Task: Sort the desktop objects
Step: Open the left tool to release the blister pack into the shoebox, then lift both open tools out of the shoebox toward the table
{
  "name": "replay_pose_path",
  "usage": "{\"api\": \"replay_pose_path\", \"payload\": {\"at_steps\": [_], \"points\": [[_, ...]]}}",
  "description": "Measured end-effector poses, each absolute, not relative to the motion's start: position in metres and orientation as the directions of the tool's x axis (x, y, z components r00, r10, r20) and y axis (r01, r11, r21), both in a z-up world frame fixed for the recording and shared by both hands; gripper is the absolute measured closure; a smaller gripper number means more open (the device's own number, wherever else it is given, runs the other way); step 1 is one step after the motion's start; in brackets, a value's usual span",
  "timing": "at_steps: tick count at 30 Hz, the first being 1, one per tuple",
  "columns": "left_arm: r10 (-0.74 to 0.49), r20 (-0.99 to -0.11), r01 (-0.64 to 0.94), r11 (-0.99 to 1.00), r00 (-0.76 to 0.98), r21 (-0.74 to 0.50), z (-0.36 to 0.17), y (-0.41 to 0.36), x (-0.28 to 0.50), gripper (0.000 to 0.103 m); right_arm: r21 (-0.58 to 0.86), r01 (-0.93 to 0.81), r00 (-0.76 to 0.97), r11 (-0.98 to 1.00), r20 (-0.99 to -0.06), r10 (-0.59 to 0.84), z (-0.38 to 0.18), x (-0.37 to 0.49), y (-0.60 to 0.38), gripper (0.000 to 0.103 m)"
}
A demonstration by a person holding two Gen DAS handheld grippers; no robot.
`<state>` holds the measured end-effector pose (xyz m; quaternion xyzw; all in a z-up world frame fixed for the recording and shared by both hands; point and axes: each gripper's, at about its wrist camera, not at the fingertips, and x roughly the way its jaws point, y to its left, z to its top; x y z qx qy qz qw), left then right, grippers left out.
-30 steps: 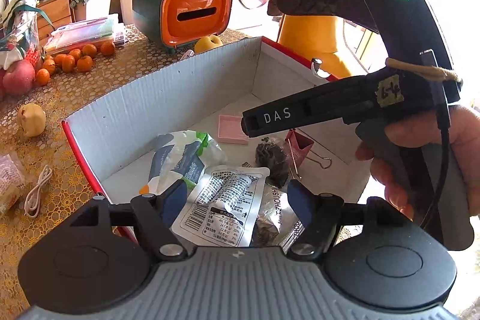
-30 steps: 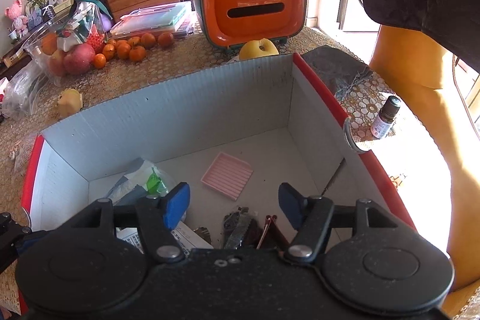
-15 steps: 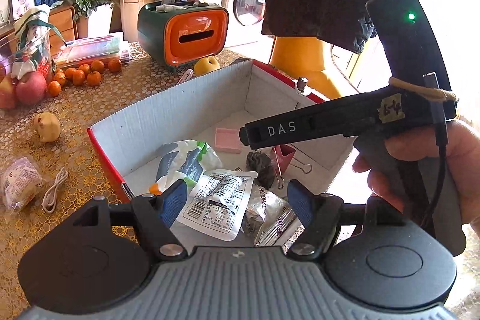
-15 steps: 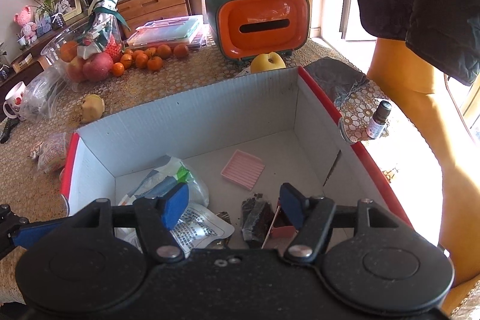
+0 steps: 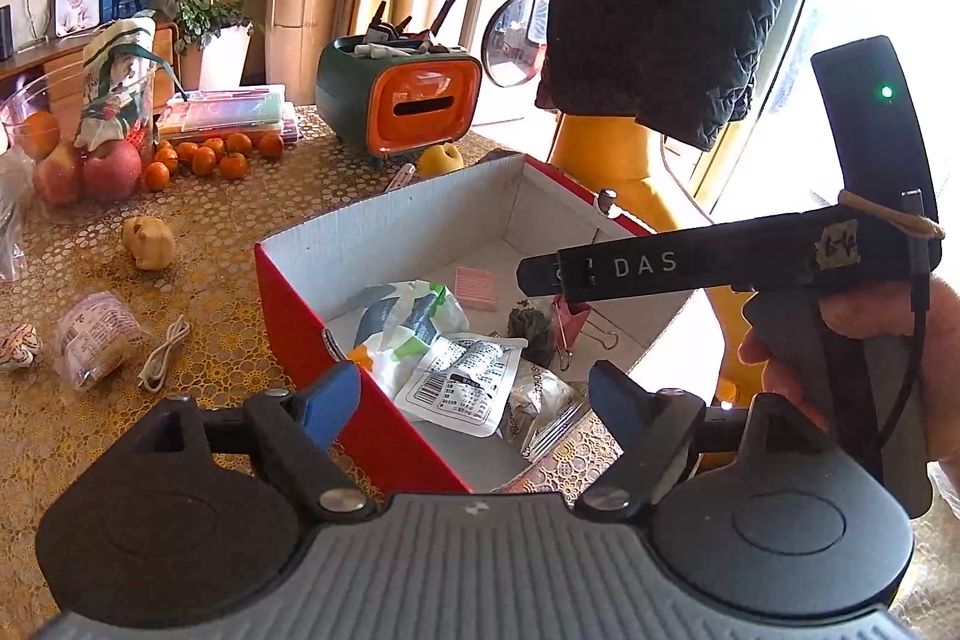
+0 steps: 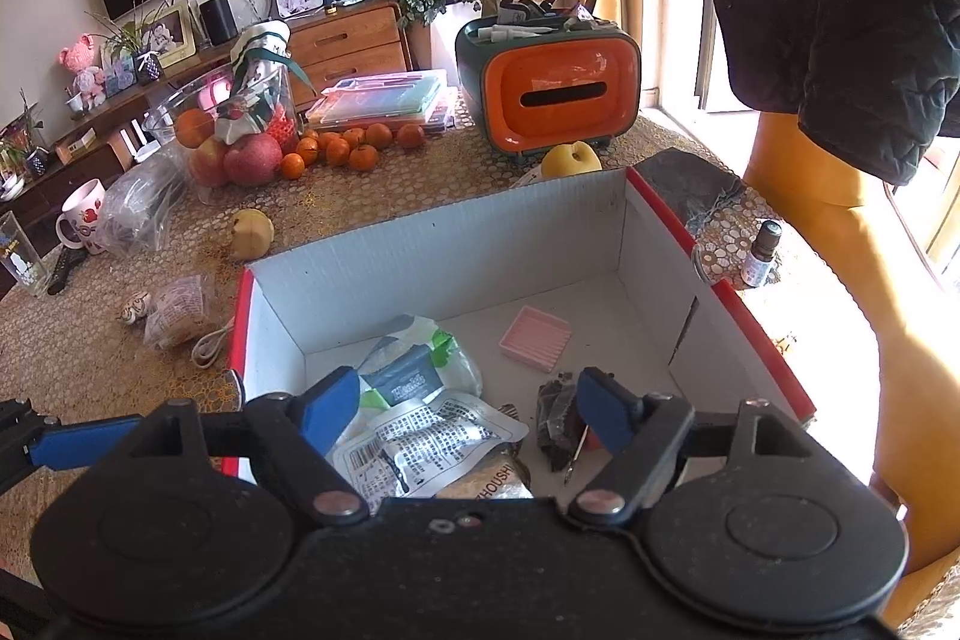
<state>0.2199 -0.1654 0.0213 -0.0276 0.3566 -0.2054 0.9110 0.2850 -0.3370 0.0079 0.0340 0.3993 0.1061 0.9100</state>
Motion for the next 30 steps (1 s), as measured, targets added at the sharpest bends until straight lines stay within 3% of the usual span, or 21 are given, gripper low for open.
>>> {"api": "replay_pose_path", "payload": {"at_steps": [5,12,30], "points": [[-0.388,-0.626,0.337,0.919,0.676,-0.206,0.025,-0.147,0.207,0.018,0.162,-0.164,0.668,0.973,-0.707,0.231,0.012,0.271,-0.332,0.015],[-0.379,-0.601,0.315,0.925,0.704,-0.214,0.029,-0.118,0.189,0.002,0.182,-0.171,0.689,0.968,-0.68,0.249,0.018,0.252,-0.319,0.007],[-0.288,-0.559,0.189,0.955,0.777,-0.228,0.02,-0.032,0.16,0.001,0.208,-0.244,0.699,0.947,-0.64,0.321,0.032,0.226,-0.254,0.006]]}}
